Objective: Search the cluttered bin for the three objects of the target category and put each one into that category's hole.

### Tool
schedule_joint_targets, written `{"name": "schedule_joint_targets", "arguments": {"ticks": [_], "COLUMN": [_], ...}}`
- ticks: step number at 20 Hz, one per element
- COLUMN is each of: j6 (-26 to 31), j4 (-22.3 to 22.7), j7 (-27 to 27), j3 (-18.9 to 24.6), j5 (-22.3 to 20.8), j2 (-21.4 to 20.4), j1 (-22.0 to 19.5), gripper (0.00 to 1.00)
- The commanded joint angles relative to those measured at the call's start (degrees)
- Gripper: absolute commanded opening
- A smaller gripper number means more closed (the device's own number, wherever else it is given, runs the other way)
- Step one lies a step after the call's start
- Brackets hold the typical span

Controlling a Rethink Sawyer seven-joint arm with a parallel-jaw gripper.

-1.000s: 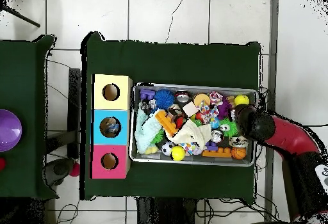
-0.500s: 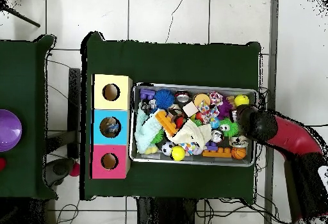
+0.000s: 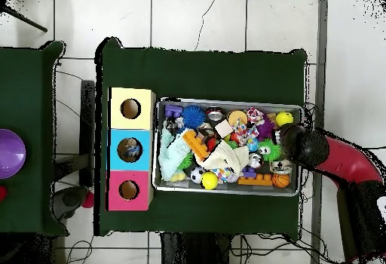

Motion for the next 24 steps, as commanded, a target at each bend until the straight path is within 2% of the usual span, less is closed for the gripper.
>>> {"name": "schedule_joint_targets", "arguments": {"ticks": [1, 11, 24], "j6": [4.59, 2.86, 5.44], "j4": [1.37, 0.99, -0.41], "j7": [-1.33, -1.28, -3.81], "j3": [1.49, 1.17, 1.62], "j5": [-3.04, -4.41, -6.96], "j2": [1.67, 2.09, 1.81], "j1": [-0.39, -0.12, -0.51], "gripper": [1.0, 1.0, 1.0]}}
